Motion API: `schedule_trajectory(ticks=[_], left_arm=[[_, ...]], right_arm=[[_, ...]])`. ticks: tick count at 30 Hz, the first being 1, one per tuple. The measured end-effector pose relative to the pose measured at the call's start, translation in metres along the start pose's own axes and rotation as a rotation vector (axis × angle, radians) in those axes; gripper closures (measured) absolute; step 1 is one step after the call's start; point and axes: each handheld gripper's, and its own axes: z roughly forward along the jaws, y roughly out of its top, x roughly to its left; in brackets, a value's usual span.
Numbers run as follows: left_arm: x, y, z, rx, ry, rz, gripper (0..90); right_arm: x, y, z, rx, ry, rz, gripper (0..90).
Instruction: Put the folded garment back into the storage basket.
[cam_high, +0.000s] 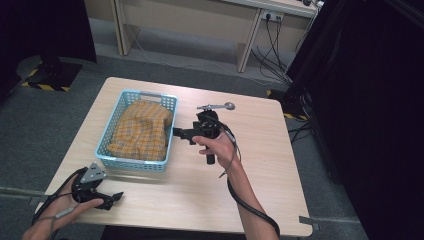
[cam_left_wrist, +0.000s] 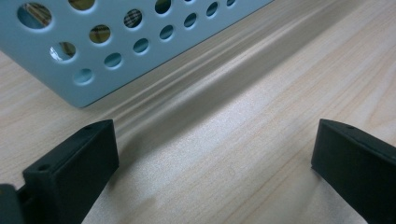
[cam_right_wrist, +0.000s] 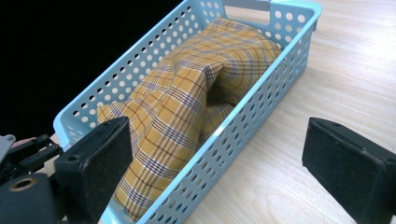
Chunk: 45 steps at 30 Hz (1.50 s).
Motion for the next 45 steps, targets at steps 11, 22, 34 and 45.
schedule_trajectory(ticks=[11,22,34,45], left_arm=[[0.000,0.000,0.000,0.002,0.000,0.000,0.0],[0.000,0.000,0.000,0.000,0.001,-0.001,0.0],[0.000,0.000,0.000,0.002,0.002,-0.001,0.0],[0.000,0.000,0.000,0.002,0.003,0.000,0.0]], right_arm=[[-0.007,-0.010,-0.004,-0.002,0.002,0.017,5.3],[-0.013,-0.021,-0.007,-0.019,0.017,0.019,3.9],[-0.016,-0.034,-0.007,-0.016,0.012,0.002,3.9],[-0.017,-0.048,-0.008,-0.009,0.027,-0.001,4.0]])
